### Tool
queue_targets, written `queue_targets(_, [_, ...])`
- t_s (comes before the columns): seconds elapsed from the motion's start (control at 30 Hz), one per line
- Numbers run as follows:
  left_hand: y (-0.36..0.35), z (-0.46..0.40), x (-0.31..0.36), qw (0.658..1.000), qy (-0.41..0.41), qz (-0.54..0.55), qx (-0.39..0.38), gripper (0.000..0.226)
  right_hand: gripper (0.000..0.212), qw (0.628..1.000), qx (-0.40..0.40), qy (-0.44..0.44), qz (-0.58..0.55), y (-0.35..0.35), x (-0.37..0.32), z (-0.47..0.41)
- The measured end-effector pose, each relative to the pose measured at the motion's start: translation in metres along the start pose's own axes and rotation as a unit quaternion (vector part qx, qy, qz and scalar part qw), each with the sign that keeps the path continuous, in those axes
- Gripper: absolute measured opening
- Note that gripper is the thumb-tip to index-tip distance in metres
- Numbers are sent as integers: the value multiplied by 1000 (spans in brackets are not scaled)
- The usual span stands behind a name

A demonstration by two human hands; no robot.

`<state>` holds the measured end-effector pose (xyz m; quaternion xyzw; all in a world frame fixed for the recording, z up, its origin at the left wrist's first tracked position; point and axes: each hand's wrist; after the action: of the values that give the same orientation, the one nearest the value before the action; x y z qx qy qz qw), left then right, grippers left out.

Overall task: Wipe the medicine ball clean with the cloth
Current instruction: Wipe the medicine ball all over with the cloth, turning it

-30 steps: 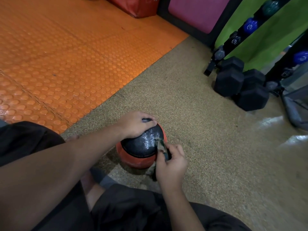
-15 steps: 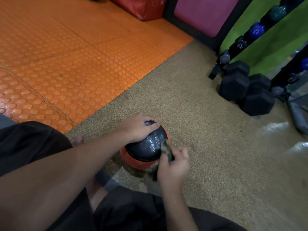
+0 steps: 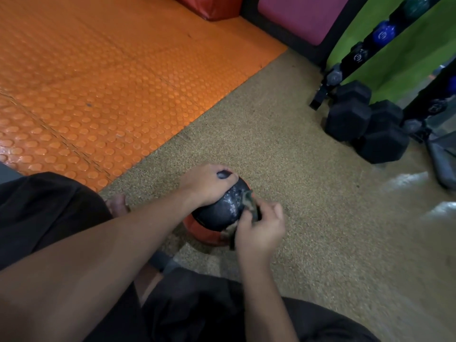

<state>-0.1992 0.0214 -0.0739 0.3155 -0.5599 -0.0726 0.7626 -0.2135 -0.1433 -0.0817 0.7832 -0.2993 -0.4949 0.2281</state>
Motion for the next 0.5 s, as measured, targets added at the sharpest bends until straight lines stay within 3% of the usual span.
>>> queue_targets(0.13, [-1,1,0,1000,13,1,8,44,21,996,2,-87,9,-8,5,-18])
queue_targets(0.33, [-1,-7,-2,1000,19,3,2,48,30,999,-12,27,-39,9,-2,36])
queue_targets(0.5, [1,-4,-4,999,21,26,6,43,25,999,-11,-37,-13,-3,-1,-22])
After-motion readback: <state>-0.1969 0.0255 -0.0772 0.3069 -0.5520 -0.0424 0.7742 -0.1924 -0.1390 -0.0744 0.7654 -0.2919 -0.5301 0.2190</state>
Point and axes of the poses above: each hand's wrist, its own z-axis away from the middle knuckle, its own y-axis out of the back of the hand, x = y × z, and after that the axes turned 8 degrees about z, right-handed
